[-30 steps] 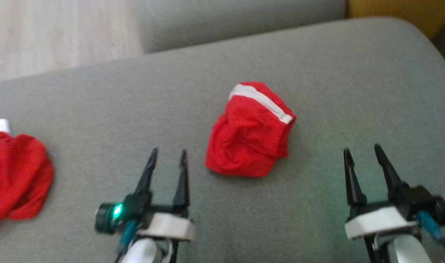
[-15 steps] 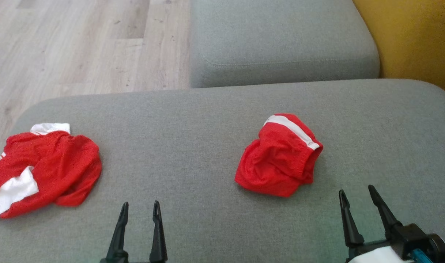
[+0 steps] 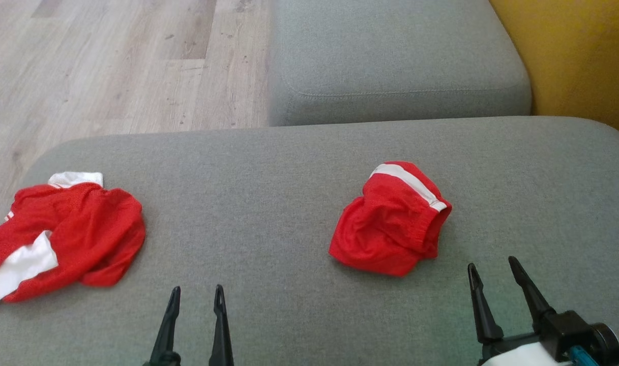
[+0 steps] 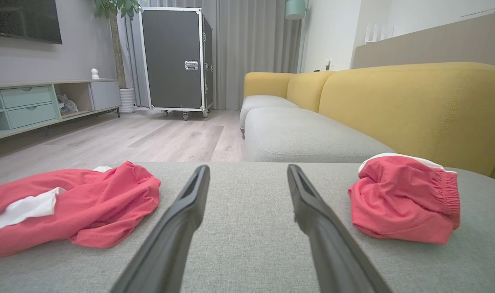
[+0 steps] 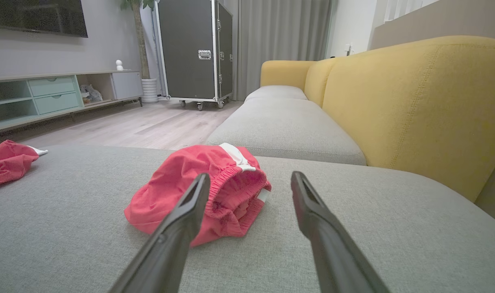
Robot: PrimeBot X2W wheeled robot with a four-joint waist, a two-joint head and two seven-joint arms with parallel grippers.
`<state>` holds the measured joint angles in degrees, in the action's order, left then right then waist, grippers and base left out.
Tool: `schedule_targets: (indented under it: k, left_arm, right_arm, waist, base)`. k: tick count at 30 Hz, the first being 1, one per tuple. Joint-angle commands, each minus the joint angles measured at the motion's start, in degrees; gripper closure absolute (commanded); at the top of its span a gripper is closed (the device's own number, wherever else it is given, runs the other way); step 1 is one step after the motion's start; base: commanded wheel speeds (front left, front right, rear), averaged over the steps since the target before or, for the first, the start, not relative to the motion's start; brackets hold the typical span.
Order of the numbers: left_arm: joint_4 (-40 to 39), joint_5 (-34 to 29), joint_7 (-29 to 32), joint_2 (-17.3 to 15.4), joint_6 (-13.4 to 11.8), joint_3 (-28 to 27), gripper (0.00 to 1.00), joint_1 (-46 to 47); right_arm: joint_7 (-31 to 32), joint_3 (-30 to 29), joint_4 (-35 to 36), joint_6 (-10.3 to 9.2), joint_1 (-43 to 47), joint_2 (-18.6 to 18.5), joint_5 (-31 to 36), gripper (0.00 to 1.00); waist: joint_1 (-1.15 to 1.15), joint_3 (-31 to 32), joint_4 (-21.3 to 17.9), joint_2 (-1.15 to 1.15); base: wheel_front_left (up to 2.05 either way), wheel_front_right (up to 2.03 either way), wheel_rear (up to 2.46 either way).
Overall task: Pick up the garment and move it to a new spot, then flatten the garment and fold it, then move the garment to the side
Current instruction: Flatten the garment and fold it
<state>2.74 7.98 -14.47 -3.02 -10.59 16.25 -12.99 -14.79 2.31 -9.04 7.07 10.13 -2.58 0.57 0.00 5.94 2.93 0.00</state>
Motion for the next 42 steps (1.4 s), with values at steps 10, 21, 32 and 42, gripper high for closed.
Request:
schedule_targets:
  k: [10, 21, 32, 42]
  left_arm:
    - [-1.4, -1.0, -0.5, 0.1, -0.3, -1.7, 0.0, 2.4]
    - [-1.4, -1.9, -0.5, 0.1, -0.2, -1.4, 0.0, 3.0]
    - [3.7, -5.9, -0.5, 0.1, 0.5, 3.0, 0.0, 8.7]
    - [15.8, -4.8, -0.5, 0.1, 3.4, 17.0, 0.0, 29.8]
  right_arm:
    - [-0.2, 2.1, 1.2, 0.42, -2.9, -1.0, -1.8, 0.0]
    - [-0.2, 5.5, 0.2, 0.42, -4.0, -4.9, -3.4, 0.0]
    - [-0.2, 2.1, 1.2, 0.42, -3.8, -3.0, -3.4, 0.0]
    - [-0.2, 1.6, 3.4, 0.42, -5.9, -2.0, -2.2, 0.0]
  waist:
    - [0.0, -0.4, -0.3, 0.0]
    - [0.0, -1.2, -0.2, 0.0]
    - [0.0, -3.1, -2.9, 0.0]
    - [0.0, -9.3, -11.7, 0.0]
  base:
    - [0.0, 0.0, 0.0]
    - [0.0, 0.0, 0.0]
    - [0.0, 0.0, 0.0]
    - [0.0, 0.0, 0.0]
